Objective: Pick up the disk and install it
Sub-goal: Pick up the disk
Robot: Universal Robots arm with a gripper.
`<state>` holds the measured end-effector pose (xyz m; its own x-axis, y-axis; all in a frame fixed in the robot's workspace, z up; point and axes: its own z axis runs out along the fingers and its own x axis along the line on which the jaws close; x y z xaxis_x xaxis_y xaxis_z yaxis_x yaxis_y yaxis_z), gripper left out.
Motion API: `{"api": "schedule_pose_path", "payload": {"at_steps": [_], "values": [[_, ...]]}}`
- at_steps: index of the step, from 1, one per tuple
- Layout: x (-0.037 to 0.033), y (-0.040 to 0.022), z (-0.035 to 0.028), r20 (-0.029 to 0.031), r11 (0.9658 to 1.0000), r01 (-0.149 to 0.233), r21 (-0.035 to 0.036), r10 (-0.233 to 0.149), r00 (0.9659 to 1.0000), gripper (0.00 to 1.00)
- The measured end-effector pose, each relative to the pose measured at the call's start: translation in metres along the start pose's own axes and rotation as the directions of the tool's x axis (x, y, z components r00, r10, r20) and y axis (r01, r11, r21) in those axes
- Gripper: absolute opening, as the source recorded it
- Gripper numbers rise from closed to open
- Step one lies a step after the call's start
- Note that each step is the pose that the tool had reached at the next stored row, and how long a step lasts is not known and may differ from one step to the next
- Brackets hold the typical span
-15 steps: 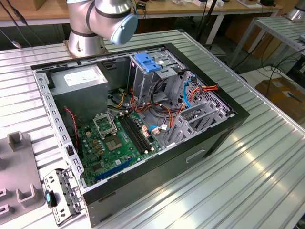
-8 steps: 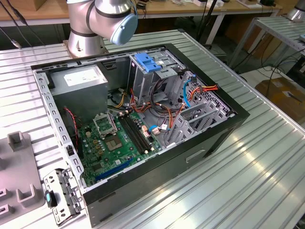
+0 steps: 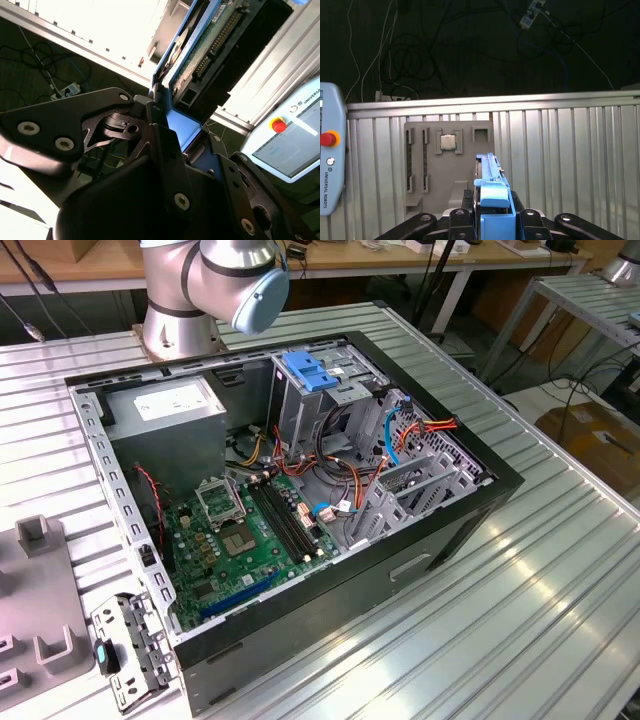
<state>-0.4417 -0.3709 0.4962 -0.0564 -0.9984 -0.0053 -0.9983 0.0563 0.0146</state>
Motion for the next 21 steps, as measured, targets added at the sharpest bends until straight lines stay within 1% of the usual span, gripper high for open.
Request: {"api": "schedule_pose_path", "payload": {"at_steps": [10,14,15,18,21], "values": [[-0.0004,-0.0073,-0.0001,0.0,1.0,0.0,0.0,0.0,1.0,0.37],[-0.0007,-0.012,-0.0002,0.0,1.0,0.0,-0.0001,0.0,1.0,0.37],[-0.0007,-0.0136,-0.0002,0.0,1.0,0.0,0.0,0.0,1.0,0.37],[-0.0013,-0.0229,-0.0003,0.0,1.0,0.0,-0.0002,0.0,1.0,0.37],[-0.0016,-0.0284,-0.0004,0.0,1.0,0.0,-0.0001,0.0,1.0,0.37]]}}
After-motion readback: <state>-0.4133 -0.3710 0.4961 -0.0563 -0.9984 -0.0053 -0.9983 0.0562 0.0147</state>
